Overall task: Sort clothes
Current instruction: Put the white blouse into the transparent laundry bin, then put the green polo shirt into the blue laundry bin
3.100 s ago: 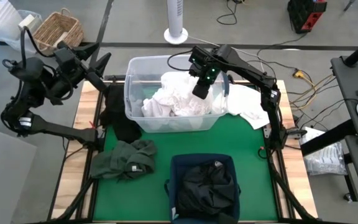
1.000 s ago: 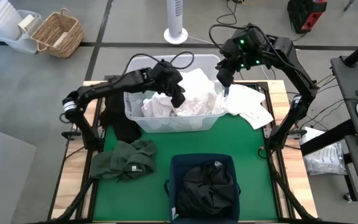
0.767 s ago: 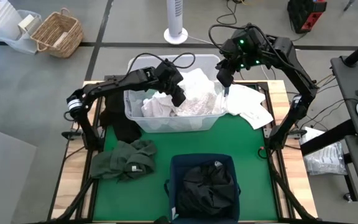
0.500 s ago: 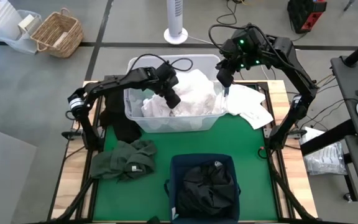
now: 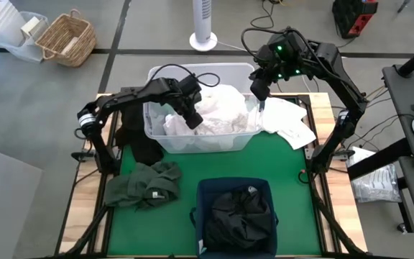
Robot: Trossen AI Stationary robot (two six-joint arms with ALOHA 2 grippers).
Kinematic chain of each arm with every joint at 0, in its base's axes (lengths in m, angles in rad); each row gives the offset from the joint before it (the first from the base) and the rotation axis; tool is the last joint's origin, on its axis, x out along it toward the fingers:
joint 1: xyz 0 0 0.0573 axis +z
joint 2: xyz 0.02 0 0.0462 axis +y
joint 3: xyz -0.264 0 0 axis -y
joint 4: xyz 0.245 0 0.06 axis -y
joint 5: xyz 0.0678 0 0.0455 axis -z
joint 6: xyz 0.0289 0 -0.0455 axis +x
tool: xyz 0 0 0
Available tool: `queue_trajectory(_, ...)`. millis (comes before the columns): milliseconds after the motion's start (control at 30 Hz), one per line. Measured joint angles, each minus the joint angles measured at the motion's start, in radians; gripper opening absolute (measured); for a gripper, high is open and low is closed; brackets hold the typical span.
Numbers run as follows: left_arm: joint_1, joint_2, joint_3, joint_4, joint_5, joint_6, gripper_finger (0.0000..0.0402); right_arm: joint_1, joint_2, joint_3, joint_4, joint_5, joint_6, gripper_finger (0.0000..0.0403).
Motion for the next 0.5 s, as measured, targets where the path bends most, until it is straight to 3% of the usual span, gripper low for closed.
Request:
queue_trajectory(333,-0.006,-0.092,0.184,-0.147,-0.002,0.025,0.0000,0.000,0.000,0.000,-0.001,0.025,-0.009,0.0038)
queue_trajectory(500,-0.034,-0.121,0.338,-0.306,-0.004,0.123,0.0000,-0.001,-0.008,-0.001,-0.008,0.026,-0.011,0.0038)
